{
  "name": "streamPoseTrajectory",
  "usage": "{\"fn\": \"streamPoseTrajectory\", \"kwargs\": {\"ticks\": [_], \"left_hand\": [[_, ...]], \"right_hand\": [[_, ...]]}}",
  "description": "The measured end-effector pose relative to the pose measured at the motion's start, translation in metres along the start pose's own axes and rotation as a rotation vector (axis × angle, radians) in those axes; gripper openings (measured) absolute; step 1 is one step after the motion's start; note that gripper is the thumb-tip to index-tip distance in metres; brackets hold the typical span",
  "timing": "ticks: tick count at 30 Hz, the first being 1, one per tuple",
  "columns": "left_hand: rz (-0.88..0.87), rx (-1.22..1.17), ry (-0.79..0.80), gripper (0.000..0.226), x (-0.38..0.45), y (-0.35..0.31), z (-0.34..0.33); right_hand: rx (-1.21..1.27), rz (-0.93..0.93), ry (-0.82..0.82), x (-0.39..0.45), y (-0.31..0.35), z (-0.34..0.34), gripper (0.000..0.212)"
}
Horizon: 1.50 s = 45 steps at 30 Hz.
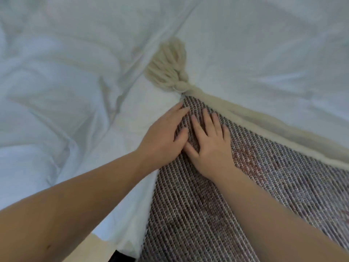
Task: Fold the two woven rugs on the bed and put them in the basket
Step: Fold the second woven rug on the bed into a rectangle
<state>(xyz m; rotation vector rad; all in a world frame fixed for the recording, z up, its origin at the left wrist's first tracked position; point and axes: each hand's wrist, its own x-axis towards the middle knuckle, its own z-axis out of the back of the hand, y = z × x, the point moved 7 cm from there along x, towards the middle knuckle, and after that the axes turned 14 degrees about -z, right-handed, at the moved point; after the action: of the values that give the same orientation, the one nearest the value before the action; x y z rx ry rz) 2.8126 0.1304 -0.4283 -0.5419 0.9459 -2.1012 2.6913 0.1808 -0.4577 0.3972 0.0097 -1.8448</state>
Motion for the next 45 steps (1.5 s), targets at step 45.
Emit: {"fn": "streamPoseTrajectory", "kwargs": {"ticks": [45], "left_hand": [[-0.205, 0.671, 0.254, 0.025, 0.155, -0.151, -0.161]], "right_hand": [[0.179, -0.406, -0.096, -0.023, -0.399, 0.126, 0.019]]}}
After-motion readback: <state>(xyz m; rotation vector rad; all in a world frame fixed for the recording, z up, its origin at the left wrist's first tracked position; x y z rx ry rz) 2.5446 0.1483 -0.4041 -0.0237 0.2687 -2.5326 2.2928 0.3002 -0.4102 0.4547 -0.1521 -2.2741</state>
